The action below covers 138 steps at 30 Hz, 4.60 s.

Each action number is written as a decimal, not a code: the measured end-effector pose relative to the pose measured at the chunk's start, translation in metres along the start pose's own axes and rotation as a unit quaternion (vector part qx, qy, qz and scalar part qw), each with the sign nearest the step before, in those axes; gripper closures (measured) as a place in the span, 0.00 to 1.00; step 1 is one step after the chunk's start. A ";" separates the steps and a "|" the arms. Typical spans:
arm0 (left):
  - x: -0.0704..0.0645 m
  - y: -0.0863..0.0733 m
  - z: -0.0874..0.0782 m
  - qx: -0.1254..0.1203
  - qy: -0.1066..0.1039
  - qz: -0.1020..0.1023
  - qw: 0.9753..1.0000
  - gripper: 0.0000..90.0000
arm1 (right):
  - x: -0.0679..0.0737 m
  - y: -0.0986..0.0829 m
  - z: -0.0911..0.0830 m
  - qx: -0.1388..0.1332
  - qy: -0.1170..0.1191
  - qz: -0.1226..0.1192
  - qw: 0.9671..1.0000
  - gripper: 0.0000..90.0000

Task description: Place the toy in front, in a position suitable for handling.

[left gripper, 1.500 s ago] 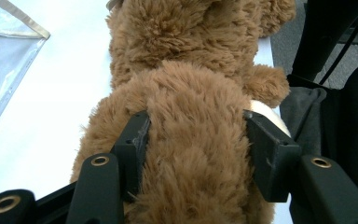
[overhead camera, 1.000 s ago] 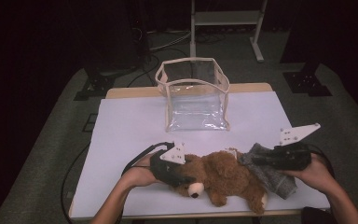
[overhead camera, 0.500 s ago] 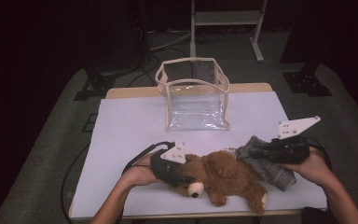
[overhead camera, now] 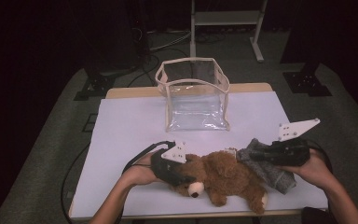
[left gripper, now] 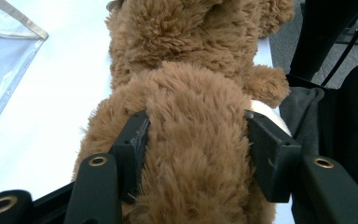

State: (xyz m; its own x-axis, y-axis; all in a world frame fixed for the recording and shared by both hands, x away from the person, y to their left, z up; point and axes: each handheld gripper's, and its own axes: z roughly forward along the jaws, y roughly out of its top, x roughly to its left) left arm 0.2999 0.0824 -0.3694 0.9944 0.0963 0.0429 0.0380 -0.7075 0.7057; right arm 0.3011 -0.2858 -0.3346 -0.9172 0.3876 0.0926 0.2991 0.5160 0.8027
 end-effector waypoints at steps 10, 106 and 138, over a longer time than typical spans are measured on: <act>0.000 0.000 0.000 -0.001 0.000 0.000 1.000 0.49 | 0.021 0.078 0.025 -0.004 0.036 -0.092 0.995 0.91; 0.001 -0.003 0.003 -0.012 0.010 -0.021 1.000 0.49 | 0.025 0.068 0.100 0.073 0.065 -0.082 0.992 0.91; 0.003 0.006 0.006 0.004 -0.020 -0.023 1.000 0.48 | 0.012 0.019 0.055 0.061 0.044 -0.030 0.997 0.91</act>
State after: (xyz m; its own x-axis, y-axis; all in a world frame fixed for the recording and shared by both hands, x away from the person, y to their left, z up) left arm 0.3033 0.0739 -0.3695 0.9946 0.1017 -0.0179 0.0851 -0.7087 0.7003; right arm 0.3100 -0.2293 -0.3508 -0.9521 0.2880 0.1028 0.2687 0.6274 0.7309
